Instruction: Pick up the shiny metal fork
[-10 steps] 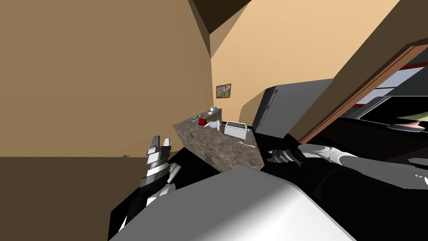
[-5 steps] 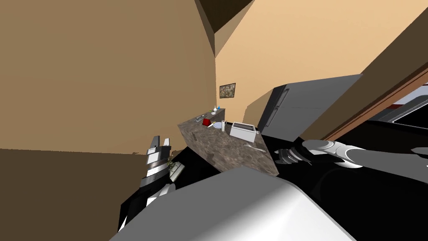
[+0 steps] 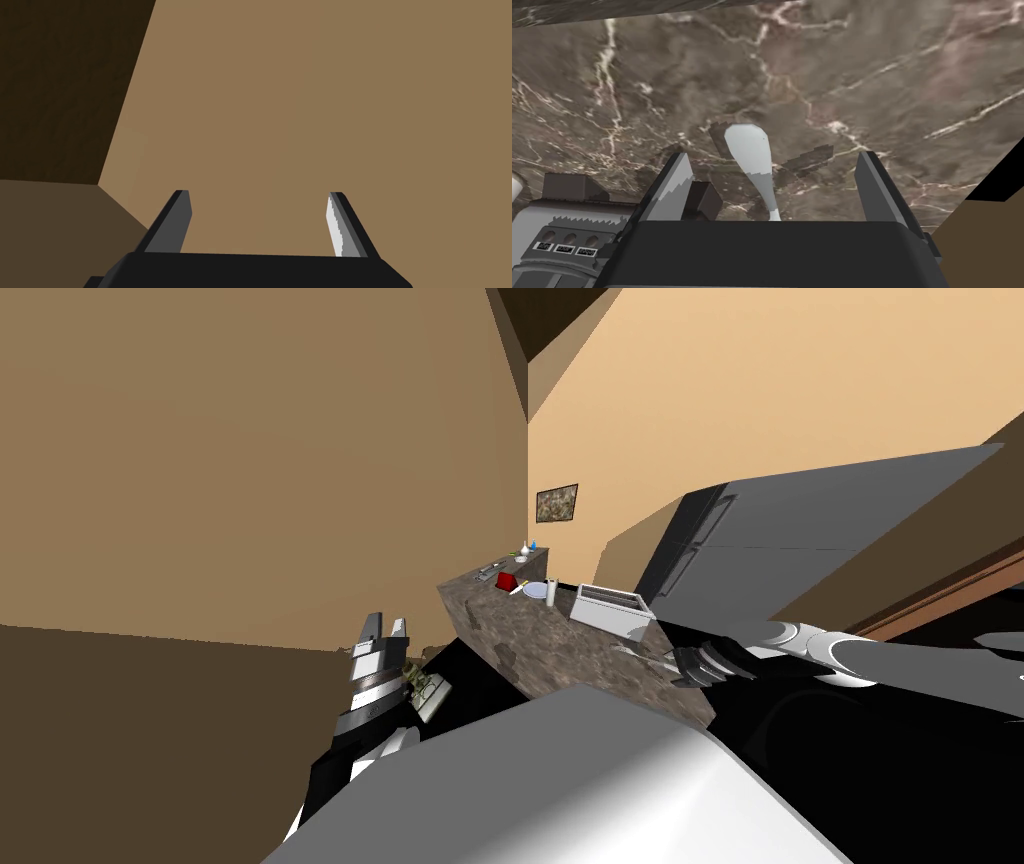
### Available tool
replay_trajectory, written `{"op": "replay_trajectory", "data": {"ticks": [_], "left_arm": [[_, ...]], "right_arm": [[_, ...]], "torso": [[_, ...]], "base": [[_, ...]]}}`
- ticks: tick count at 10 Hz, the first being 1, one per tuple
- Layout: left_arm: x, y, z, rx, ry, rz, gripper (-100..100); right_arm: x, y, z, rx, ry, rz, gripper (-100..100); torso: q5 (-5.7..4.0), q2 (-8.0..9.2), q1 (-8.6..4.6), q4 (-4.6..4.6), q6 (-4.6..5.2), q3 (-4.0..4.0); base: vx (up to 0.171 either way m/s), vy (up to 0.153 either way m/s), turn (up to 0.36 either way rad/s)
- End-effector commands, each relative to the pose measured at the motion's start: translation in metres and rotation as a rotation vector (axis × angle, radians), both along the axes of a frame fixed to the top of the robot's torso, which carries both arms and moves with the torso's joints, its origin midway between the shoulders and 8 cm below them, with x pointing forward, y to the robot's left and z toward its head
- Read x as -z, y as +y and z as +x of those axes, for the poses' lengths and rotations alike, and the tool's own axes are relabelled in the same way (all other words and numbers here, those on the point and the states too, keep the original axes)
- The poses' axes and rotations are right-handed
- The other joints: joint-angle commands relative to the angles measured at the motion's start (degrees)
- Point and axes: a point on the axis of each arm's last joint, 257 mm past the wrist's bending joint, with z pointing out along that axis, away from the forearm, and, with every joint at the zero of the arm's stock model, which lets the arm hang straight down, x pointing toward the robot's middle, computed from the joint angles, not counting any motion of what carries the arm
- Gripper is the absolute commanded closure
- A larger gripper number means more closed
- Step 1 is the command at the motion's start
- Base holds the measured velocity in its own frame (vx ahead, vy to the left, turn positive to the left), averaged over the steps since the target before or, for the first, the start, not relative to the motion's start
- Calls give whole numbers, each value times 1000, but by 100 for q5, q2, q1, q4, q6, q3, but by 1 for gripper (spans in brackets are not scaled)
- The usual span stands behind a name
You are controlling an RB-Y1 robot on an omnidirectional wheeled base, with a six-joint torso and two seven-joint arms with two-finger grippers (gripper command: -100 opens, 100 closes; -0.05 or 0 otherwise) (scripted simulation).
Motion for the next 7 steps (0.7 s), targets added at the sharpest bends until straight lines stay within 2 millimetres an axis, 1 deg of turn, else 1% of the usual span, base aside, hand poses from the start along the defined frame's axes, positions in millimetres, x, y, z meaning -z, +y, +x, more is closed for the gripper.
{"op": "replay_trajectory", "data": {"ticks": [1,2,3,4,5,7], "left_arm": [[0,0,0,0,0,0,0],[0,0,0,0,0,0,0],[0,0,0,0,0,0,0],[0,0,0,0,0,0,0],[0,0,0,0,0,0,0],[0,0,0,0,0,0,0]], "right_arm": [[2,2,-5,-16,15,2,-100],[3,3,-6,-21,19,4,-100],[2,2,-5,-17,15,3,-100],[2,3,-5,-18,16,4,0],[12,4,-12,-8,13,5,-100],[25,5,-21,5,10,6,-100]], "torso": [[0,0,0,0,0,0],[-1,7,-5,1,0,4],[-3,14,-12,3,0,8],[-6,35,-31,7,2,20],[-10,49,-45,11,3,28],[-15,63,-59,15,4,36]], "base": [[121,114,10],[103,95,26],[38,41,-6],[9,8,1],[4,-5,62],[-14,-16,58]]}}
